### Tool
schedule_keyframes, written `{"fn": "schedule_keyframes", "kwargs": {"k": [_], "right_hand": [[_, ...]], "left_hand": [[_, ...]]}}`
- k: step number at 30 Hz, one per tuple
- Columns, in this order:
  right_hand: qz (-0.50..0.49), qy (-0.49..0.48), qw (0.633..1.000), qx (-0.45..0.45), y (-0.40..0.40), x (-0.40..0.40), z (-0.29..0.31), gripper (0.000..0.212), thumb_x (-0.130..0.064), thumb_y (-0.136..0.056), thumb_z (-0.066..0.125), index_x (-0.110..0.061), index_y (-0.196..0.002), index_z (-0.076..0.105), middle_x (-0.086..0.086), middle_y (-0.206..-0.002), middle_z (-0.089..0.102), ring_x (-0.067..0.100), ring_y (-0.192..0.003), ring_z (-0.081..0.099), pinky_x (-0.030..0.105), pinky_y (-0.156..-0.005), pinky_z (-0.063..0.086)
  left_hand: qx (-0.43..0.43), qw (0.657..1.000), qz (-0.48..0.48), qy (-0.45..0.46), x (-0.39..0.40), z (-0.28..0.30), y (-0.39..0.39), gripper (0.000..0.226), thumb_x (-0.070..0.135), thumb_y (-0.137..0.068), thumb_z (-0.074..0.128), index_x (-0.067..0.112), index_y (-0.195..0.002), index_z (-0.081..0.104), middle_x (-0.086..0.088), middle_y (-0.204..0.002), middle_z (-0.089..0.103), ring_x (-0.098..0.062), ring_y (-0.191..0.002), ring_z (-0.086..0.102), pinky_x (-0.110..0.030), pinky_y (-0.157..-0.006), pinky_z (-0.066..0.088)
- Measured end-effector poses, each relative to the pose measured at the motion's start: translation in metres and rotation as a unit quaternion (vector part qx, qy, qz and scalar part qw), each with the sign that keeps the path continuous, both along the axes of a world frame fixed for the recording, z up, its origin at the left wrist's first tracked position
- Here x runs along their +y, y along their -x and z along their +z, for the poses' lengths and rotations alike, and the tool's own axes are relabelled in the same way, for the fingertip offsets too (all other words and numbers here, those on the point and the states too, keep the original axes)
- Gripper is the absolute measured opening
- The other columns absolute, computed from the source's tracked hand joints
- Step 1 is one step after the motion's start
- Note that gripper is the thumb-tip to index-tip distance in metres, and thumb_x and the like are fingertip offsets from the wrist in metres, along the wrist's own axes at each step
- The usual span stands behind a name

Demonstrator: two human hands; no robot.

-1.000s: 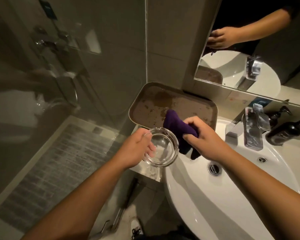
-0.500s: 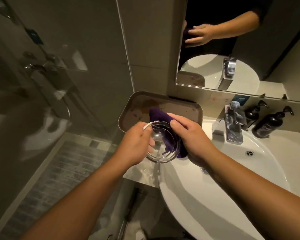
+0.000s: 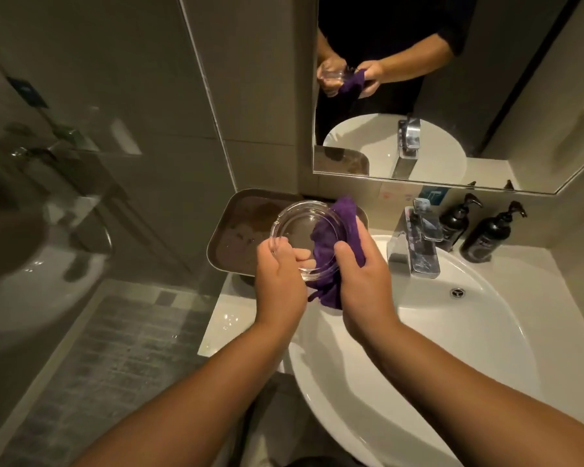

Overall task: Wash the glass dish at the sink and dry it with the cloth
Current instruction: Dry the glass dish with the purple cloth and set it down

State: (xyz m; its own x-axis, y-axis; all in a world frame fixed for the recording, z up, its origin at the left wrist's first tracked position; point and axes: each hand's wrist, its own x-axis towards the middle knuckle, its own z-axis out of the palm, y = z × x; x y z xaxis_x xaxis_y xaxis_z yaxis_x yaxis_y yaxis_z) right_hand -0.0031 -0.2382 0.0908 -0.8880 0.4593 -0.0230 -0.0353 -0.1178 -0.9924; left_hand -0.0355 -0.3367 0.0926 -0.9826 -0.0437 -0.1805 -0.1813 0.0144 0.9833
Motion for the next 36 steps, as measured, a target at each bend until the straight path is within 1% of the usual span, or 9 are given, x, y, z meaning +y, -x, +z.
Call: {"fn": "schedule_keyframes", "kwargs": {"k": [5, 8, 12, 15, 18, 22, 26, 29, 36], "right_hand": [[0.110, -0.188, 0.976, -0.013, 0.011, 0.046, 0.028, 0.052, -0.006, -0.093, 0.055, -0.050, -0.119, 0.061, -0.023, -0.104, 0.072, -0.002, -0.094, 0.067, 0.017, -0.082, 0.050], [0.234, -0.253, 0.938, -0.031, 0.014, 0.064, 0.045, 0.050, -0.010, -0.094, 0.058, -0.054, -0.117, 0.062, -0.013, -0.111, 0.073, 0.013, -0.103, 0.067, 0.028, -0.091, 0.051], [0.242, -0.167, 0.956, -0.002, 0.018, 0.061, 0.050, 0.035, -0.015, -0.098, 0.056, -0.038, -0.124, 0.064, -0.004, -0.109, 0.074, 0.009, -0.098, 0.068, 0.024, -0.088, 0.054], [0.159, -0.166, 0.973, 0.026, 0.014, 0.048, 0.042, 0.033, -0.015, -0.099, 0.055, -0.042, -0.116, 0.064, -0.019, -0.104, 0.073, -0.001, -0.098, 0.067, 0.015, -0.082, 0.050], [0.096, -0.141, 0.985, 0.029, 0.005, 0.039, 0.030, 0.035, -0.019, -0.100, 0.053, -0.050, -0.114, 0.062, -0.017, -0.108, 0.072, 0.001, -0.101, 0.067, 0.017, -0.083, 0.052], [0.029, -0.071, 0.997, -0.007, -0.005, 0.032, 0.020, 0.022, -0.023, -0.100, 0.053, -0.040, -0.108, 0.064, -0.010, -0.101, 0.072, 0.005, -0.089, 0.068, 0.022, -0.074, 0.055], [0.079, -0.021, 0.996, -0.042, -0.008, 0.050, 0.026, 0.006, -0.019, -0.096, 0.060, -0.022, -0.094, 0.065, 0.001, -0.080, 0.069, 0.019, -0.067, 0.063, 0.035, -0.059, 0.051], [0.157, -0.001, 0.986, -0.057, -0.007, 0.068, 0.035, 0.008, -0.015, -0.091, 0.064, -0.014, -0.092, 0.055, 0.008, -0.081, 0.061, 0.020, -0.062, 0.058, 0.032, -0.052, 0.049], [0.271, -0.096, 0.958, -0.019, 0.000, 0.071, 0.041, 0.036, -0.031, -0.090, 0.059, -0.039, -0.125, 0.060, -0.001, -0.122, 0.067, 0.018, -0.111, 0.066, 0.037, -0.097, 0.052]], "left_hand": [[0.000, 0.979, -0.186, 0.082, -0.019, 0.027, 0.027, 0.020, 0.022, -0.100, 0.043, 0.009, -0.098, 0.057, -0.005, -0.072, 0.071, -0.016, -0.061, 0.064, -0.034, -0.062, 0.053], [-0.012, 0.951, -0.272, 0.145, -0.027, 0.039, 0.032, 0.024, 0.025, -0.101, 0.040, 0.010, -0.094, 0.059, -0.006, -0.069, 0.071, -0.021, -0.061, 0.065, -0.033, -0.060, 0.052], [0.028, 0.962, -0.213, 0.167, -0.018, 0.036, 0.026, 0.027, 0.029, -0.102, 0.040, 0.013, -0.090, 0.059, -0.006, -0.066, 0.071, -0.016, -0.053, 0.065, -0.033, -0.059, 0.052], [0.051, 0.969, -0.171, 0.172, -0.012, 0.029, 0.021, 0.027, 0.031, -0.101, 0.041, 0.017, -0.087, 0.059, -0.005, -0.065, 0.071, -0.011, -0.050, 0.064, -0.032, -0.060, 0.052], [0.053, 0.971, -0.153, 0.176, -0.008, 0.023, 0.020, 0.028, 0.032, -0.101, 0.041, 0.017, -0.086, 0.059, -0.005, -0.064, 0.071, -0.014, -0.054, 0.065, -0.036, -0.064, 0.054], [0.022, 0.978, -0.136, 0.156, -0.005, 0.015, 0.018, 0.030, 0.034, -0.101, 0.041, 0.016, -0.086, 0.059, -0.004, -0.060, 0.069, -0.022, -0.061, 0.068, -0.044, -0.071, 0.055], [-0.017, 0.971, -0.188, 0.146, -0.004, 0.015, 0.019, 0.031, 0.032, -0.100, 0.040, 0.013, -0.085, 0.060, -0.004, -0.059, 0.069, -0.022, -0.057, 0.064, -0.042, -0.069, 0.052], [-0.021, 0.957, -0.248, 0.149, -0.005, 0.025, 0.022, 0.032, 0.029, -0.100, 0.041, 0.009, -0.084, 0.060, -0.005, -0.057, 0.067, -0.022, -0.053, 0.061, -0.039, -0.065, 0.049], [0.057, 0.899, -0.344, 0.264, -0.007, 0.052, 0.031, 0.041, 0.031, -0.100, 0.042, -0.003, -0.087, 0.061, -0.019, -0.073, 0.071, -0.033, -0.063, 0.063, -0.049, -0.073, 0.054]]}}
